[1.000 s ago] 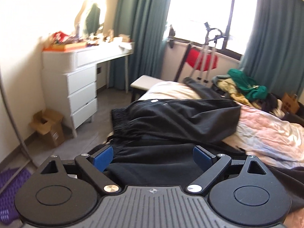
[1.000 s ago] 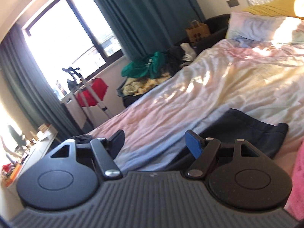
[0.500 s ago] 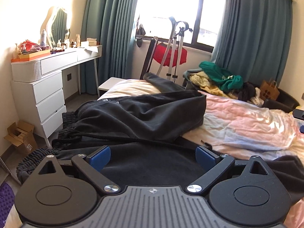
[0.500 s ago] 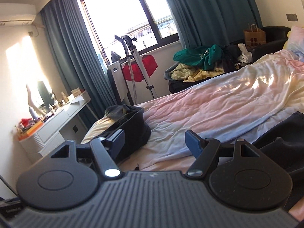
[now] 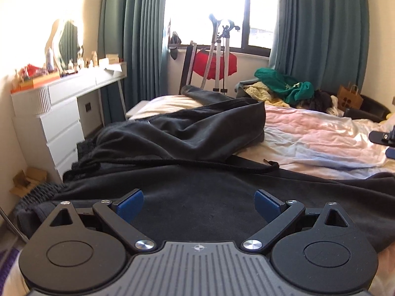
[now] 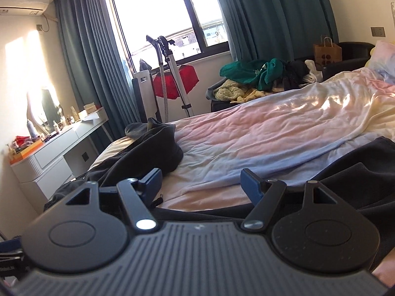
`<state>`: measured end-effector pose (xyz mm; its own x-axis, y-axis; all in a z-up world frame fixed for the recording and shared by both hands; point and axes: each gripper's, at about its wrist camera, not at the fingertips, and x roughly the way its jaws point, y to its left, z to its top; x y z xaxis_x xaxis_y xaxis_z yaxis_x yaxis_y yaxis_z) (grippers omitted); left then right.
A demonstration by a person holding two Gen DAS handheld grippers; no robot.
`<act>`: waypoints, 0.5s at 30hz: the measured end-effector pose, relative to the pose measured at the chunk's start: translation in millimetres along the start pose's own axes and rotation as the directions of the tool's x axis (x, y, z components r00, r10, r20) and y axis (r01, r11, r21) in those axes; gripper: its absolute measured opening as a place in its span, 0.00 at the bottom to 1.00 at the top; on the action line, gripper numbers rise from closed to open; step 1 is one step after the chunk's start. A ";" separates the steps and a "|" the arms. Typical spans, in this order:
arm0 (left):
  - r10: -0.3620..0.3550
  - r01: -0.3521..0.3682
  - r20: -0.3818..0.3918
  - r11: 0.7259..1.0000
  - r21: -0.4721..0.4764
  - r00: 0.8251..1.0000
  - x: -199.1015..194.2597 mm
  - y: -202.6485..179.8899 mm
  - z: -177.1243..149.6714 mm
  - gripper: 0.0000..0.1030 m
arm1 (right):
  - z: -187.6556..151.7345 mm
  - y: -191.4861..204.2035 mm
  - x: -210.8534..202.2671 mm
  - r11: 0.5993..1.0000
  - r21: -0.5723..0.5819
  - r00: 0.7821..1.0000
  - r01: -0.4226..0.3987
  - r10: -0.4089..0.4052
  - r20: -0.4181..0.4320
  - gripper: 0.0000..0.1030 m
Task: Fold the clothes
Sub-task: 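Open both grippers and release the sweatpants onto the bed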
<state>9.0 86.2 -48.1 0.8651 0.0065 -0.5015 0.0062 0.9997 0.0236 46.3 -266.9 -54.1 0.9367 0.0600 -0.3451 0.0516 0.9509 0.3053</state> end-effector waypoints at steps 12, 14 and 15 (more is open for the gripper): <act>-0.008 0.008 -0.001 0.999 0.049 1.000 5.9 -15.0 -9.1 0.95 | -5.3 0.9 10.8 0.999 -0.016 0.999 0.031 -0.031 -0.017 0.71; -0.003 0.003 -0.002 0.999 0.053 1.000 7.0 -15.6 -10.6 0.95 | -3.6 1.5 9.5 0.999 -0.016 0.999 0.048 -0.048 -0.003 0.71; 0.006 -0.006 -0.002 0.998 0.055 1.000 8.0 -15.9 -11.2 0.95 | -1.7 2.6 9.6 0.998 -0.011 0.998 0.061 -0.061 -0.001 0.71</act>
<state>10.2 70.5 -62.1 0.8641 0.0130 -0.5031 0.0285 0.9968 0.0746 54.9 -263.3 -58.1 0.9314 0.0024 -0.3641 0.1045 0.9561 0.2736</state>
